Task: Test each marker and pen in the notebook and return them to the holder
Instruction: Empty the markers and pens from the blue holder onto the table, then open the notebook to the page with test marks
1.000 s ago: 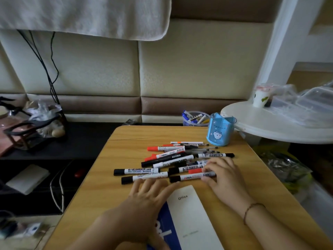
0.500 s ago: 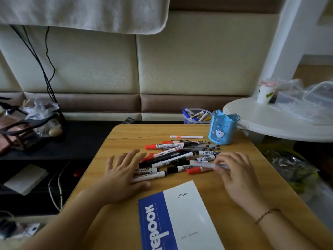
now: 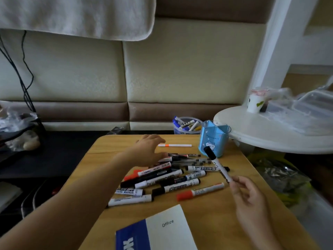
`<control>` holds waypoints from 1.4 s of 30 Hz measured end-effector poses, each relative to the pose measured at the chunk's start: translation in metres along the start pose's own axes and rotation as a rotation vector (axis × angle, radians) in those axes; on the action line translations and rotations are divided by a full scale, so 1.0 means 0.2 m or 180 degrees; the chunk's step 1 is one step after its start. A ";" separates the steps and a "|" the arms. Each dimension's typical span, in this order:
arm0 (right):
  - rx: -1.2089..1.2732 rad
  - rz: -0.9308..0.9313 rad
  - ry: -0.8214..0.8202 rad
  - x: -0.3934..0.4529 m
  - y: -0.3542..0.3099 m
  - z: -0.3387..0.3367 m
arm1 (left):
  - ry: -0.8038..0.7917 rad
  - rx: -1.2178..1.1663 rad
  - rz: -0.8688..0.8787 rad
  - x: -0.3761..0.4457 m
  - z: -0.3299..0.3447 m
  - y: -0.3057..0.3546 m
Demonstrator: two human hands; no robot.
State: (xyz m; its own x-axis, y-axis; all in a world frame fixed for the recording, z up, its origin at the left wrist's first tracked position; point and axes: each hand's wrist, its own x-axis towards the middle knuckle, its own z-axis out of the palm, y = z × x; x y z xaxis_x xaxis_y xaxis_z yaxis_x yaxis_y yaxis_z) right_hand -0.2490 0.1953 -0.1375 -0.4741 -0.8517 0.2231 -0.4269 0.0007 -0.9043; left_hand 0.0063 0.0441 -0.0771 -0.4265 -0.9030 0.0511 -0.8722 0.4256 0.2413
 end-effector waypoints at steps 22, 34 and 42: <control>0.0271 0.0029 -0.0181 0.03 0.01 0.00 | 0.0689 -0.0281 -0.1083 -0.12 0.00 -0.24; 0.0253 -0.0175 -0.0103 -0.01 0.00 -0.01 | 0.0456 -0.0311 -0.1344 -0.55 -0.03 -0.36; 0.2574 0.0688 -0.0441 -0.01 -0.15 -0.14 | -0.0432 0.0483 -0.0080 -0.94 0.02 0.43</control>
State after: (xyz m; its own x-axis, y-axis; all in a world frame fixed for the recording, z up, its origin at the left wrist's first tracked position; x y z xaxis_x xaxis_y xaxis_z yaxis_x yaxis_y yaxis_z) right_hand -0.2569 0.2120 -0.1008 -0.3608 -0.9325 0.0165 0.3694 -0.1591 -0.9155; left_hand 0.0112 0.2509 -0.0706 -0.4237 -0.9017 -0.0865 -0.9046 0.4163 0.0916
